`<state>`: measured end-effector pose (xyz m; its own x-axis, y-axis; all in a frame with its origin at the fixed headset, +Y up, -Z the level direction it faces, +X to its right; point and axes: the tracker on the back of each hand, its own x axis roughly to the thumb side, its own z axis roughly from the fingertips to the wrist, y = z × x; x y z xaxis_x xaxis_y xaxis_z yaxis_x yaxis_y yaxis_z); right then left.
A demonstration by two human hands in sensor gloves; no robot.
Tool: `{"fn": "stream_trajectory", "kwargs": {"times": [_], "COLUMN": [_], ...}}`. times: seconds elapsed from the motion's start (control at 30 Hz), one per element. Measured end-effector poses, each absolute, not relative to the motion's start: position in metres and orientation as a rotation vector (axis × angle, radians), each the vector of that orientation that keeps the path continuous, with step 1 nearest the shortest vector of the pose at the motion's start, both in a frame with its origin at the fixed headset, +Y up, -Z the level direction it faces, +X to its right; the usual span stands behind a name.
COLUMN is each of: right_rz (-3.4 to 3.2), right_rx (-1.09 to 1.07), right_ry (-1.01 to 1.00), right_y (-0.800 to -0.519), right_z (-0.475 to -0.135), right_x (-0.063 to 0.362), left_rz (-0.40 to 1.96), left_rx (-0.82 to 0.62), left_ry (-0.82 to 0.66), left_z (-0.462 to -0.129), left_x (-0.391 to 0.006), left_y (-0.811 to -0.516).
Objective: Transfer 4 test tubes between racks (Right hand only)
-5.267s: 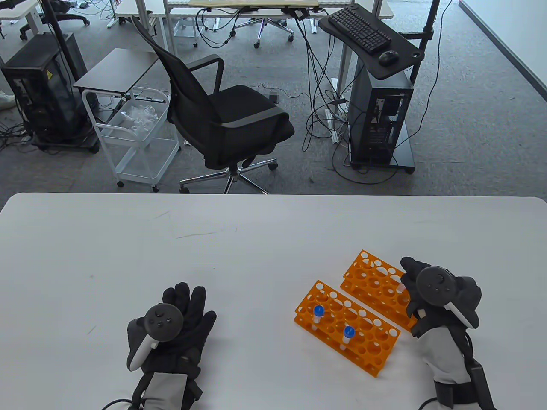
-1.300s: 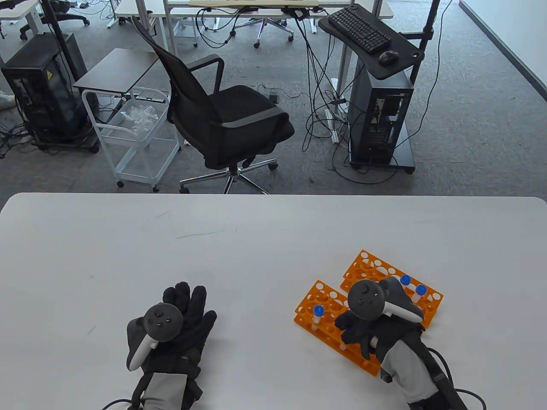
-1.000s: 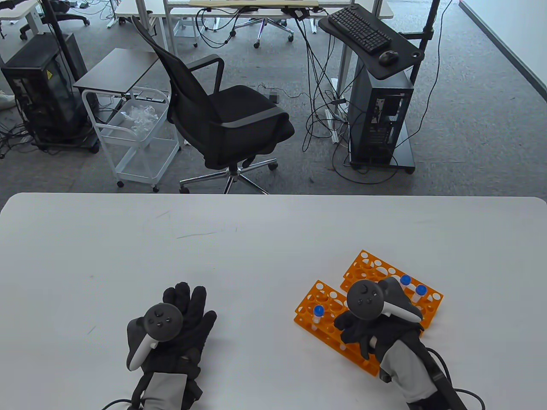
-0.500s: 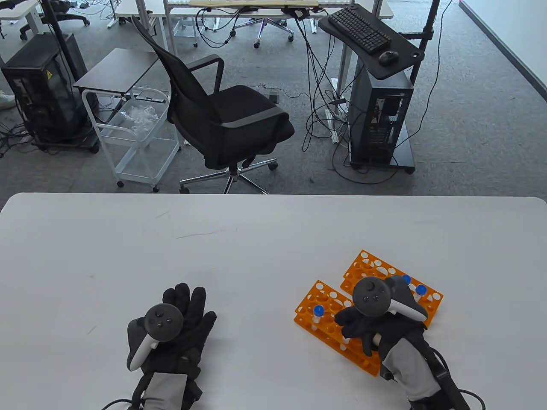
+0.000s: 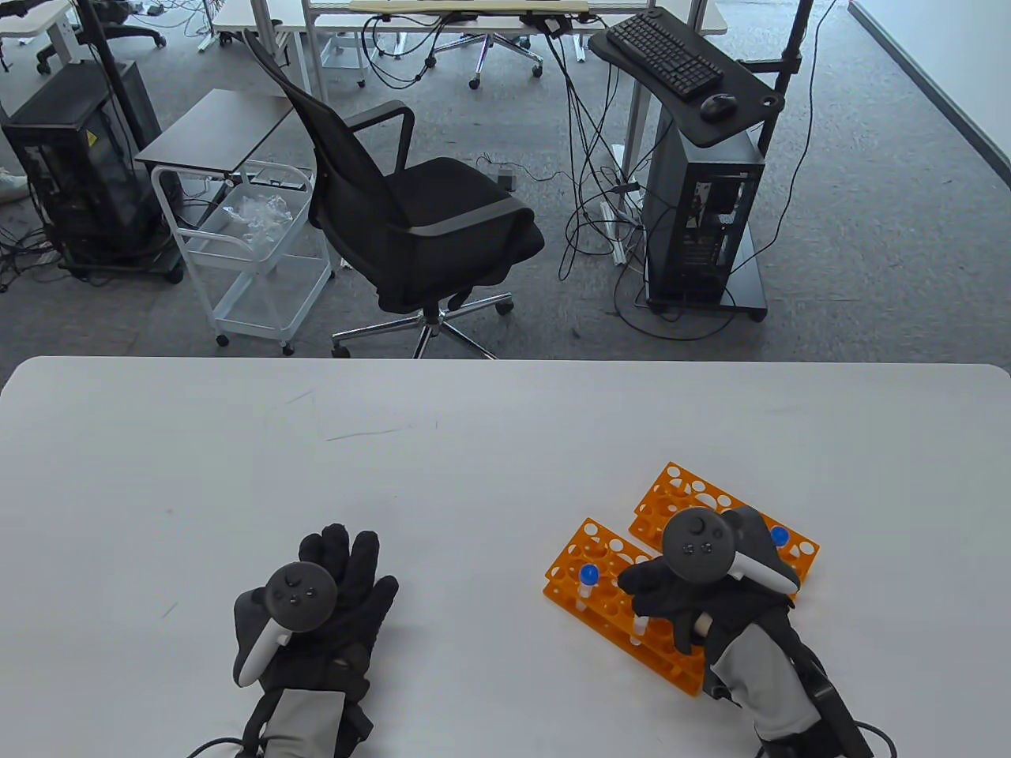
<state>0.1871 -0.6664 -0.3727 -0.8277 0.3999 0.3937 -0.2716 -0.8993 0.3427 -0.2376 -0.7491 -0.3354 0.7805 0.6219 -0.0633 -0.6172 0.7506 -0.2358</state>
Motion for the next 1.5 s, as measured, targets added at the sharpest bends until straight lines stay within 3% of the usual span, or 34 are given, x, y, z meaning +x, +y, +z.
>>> {"fn": "stream_trajectory", "kwargs": {"times": [1.5], "right_rz": [2.598], "right_rx": [0.544], "right_ry": [0.055], "right_y": [-0.644], "right_z": [-0.376], "right_x": [0.225], "left_rz": [0.681], "left_rx": [-0.245], "left_ry": [-0.015], "left_z": [-0.335], "left_x": [-0.239], "left_y": [-0.749]}}
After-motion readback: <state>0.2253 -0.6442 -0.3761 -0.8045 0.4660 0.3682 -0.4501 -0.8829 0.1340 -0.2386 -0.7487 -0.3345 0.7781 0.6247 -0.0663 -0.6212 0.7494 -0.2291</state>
